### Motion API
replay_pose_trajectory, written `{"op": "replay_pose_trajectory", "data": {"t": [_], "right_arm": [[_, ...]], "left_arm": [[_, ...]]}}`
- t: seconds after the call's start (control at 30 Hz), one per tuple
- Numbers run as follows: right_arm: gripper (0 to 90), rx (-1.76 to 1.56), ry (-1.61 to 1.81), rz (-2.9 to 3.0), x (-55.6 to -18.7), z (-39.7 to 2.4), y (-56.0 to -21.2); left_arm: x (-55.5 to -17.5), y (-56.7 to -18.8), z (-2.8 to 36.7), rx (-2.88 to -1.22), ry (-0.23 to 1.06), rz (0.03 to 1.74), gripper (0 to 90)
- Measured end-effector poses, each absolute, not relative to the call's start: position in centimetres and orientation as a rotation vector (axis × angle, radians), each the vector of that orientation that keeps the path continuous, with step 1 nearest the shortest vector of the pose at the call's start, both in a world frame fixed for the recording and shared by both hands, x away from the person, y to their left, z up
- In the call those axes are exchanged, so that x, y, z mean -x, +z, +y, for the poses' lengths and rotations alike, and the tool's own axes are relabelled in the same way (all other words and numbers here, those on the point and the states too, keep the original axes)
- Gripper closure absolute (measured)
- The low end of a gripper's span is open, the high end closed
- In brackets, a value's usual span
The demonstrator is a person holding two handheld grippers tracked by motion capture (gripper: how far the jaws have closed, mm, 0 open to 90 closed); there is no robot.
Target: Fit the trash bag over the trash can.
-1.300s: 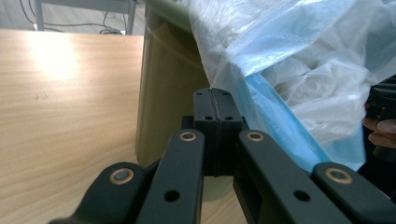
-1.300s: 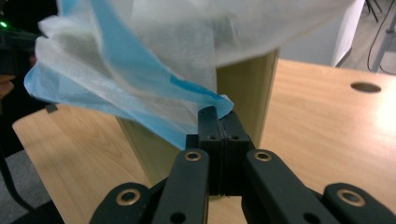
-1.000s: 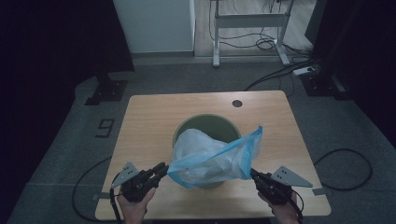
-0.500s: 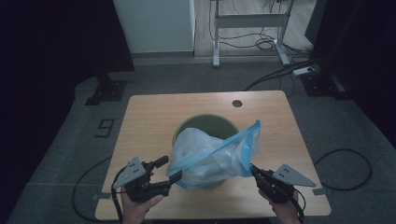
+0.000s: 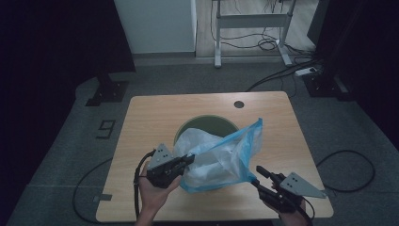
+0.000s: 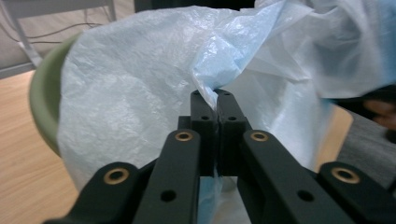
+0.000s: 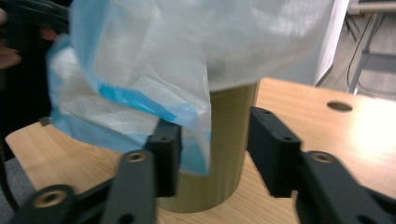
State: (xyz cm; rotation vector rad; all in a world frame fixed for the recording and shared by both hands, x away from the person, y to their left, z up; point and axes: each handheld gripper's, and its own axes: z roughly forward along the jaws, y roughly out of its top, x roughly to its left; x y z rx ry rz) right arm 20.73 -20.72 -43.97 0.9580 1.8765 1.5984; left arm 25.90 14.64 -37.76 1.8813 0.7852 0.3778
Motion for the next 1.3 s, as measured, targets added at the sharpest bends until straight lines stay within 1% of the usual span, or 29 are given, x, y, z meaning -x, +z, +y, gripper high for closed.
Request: {"op": "replay_pose_trajectory", "data": {"t": [0.07, 0.2, 0.3, 0.4, 0.43, 0.47, 0.6, 0.63, 0.73, 0.8, 0.83, 0.9, 0.93, 1.03, 1.13, 1.3], "right_arm": [[45.9, -0.935, 1.623, 1.864, -19.9, -21.1, -43.1], [39.5, -0.882, 1.678, 1.857, -18.8, -21.4, -40.9], [35.9, -0.831, 1.727, 1.863, -18.4, -21.0, -39.2], [34.6, -0.795, 1.754, 1.869, -18.2, -20.1, -37.7], [34.6, -0.795, 1.754, 1.869, -18.2, -20.1, -37.7], [34.1, -0.809, 1.731, 1.876, -18.7, -19.4, -37.0], [35.8, -0.903, 1.703, 1.871, -21.0, -18.5, -36.7], [37.3, -0.939, 1.691, 1.865, -21.7, -18.3, -36.6], [57.7, -0.992, 1.717, 1.856, -23.5, -17.9, -36.7], [73.1, -0.999, 1.709, 1.845, -24.3, -17.7, -36.7], [79.3, -1.001, 1.707, 1.841, -24.6, -17.7, -36.8], [87.1, -1.002, 1.696, 1.833, -24.8, -17.8, -36.8], [88.6, -1.001, 1.682, 1.826, -24.9, -18.0, -36.9], [88.7, -1.002, 1.633, 1.810, -25.0, -18.7, -37.0], [88.7, -1.032, 1.591, 1.792, -25.6, -19.8, -37.1], [88.7, -1.107, 1.506, 1.783, -28.2, -21.2, -37.6]], "left_arm": [[-25.9, -37.7, 14.6, -1.873, 0.397, 0.789, 88.9], [-26.0, -37.6, 14.7, -1.848, 0.411, 0.804, 89.2], [-26.0, -37.5, 14.8, -1.838, 0.418, 0.812, 89.3], [-26.1, -37.4, 14.7, -1.829, 0.419, 0.813, 89.3], [-26.1, -37.4, 14.7, -1.829, 0.419, 0.813, 89.4], [-26.1, -37.3, 14.7, -1.827, 0.422, 0.810, 89.4], [-26.2, -37.2, 14.8, -1.809, 0.426, 0.812, 89.4], [-26.3, -37.2, 14.9, -1.802, 0.429, 0.813, 89.4], [-26.4, -37.1, 15.0, -1.789, 0.438, 0.818, 89.4], [-26.7, -37.0, 15.4, -1.772, 0.448, 0.826, 89.4], [-26.8, -37.0, 15.5, -1.764, 0.451, 0.830, 89.4], [-27.2, -36.9, 16.2, -1.732, 0.458, 0.849, 89.4], [-27.4, -36.8, 16.4, -1.724, 0.460, 0.855, 89.5], [-28.2, -36.6, 17.6, -1.682, 0.478, 0.892, 89.5], [-29.2, -36.6, 18.7, -1.643, 0.469, 0.931, 89.5], [-30.6, -36.8, 20.1, -1.615, 0.456, 0.990, 89.5]]}}
